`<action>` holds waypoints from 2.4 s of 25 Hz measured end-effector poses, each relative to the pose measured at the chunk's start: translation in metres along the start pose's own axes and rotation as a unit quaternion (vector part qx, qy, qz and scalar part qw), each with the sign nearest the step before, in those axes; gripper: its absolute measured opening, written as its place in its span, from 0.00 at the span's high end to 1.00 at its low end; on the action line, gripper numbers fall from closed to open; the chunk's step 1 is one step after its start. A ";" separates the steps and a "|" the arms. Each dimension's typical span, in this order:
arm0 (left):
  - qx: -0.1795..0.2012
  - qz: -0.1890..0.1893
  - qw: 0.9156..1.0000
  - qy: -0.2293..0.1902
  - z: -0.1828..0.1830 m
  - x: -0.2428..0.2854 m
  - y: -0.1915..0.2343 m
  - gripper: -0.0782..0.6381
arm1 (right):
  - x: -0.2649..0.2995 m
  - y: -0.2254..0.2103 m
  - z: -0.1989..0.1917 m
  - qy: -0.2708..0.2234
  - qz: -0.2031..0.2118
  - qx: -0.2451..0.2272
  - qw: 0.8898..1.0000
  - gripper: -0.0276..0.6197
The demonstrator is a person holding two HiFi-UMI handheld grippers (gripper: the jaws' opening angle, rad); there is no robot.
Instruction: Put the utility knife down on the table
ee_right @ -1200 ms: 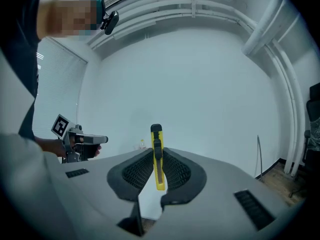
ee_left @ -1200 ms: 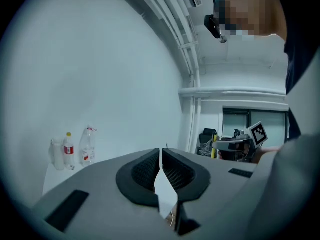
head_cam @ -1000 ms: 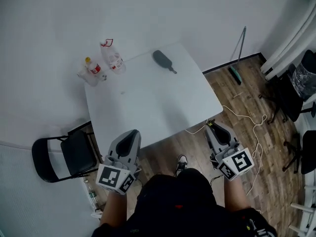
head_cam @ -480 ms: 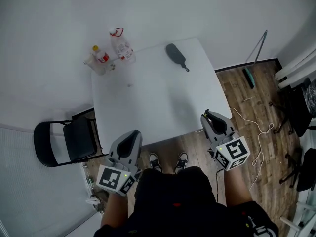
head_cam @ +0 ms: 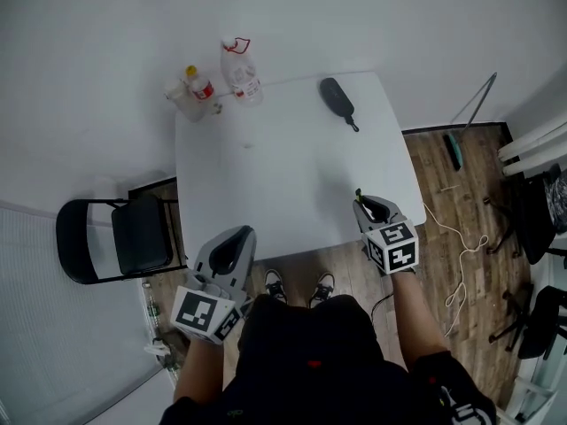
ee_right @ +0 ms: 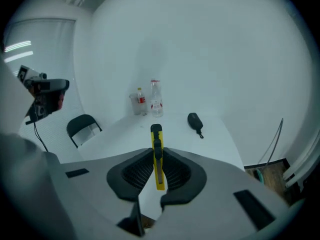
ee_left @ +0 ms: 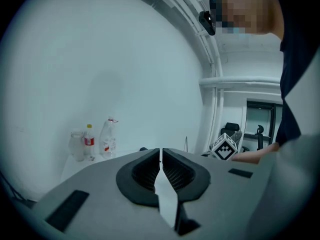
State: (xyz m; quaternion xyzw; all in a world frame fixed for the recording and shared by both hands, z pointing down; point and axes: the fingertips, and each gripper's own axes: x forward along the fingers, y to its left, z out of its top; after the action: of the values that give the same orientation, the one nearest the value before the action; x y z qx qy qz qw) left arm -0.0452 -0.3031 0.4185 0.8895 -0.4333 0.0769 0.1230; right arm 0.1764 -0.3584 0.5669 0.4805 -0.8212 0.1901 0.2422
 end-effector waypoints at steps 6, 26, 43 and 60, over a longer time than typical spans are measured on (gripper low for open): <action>-0.019 0.011 1.000 0.011 -0.013 -0.011 0.004 0.84 | 0.046 0.002 -0.058 0.082 0.014 0.004 0.997 0.86; -0.024 0.016 0.999 0.034 -0.029 -0.011 0.012 0.84 | 0.100 0.005 -0.139 0.220 0.038 -0.031 0.974 0.86; -0.028 0.015 0.999 0.044 -0.035 -0.003 0.018 0.84 | 0.107 0.011 -0.148 0.229 0.046 -0.036 0.972 0.86; -0.047 0.012 0.999 0.011 -0.022 -0.017 0.021 0.84 | 0.099 0.017 -0.134 0.206 0.041 -0.053 0.976 0.74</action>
State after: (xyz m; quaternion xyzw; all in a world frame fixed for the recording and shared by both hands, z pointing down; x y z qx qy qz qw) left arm -0.0726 -0.2962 0.4389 0.8768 -0.4453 0.0679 0.1684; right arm 0.1485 -0.3462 0.7313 0.3835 -0.7812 0.2510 0.4238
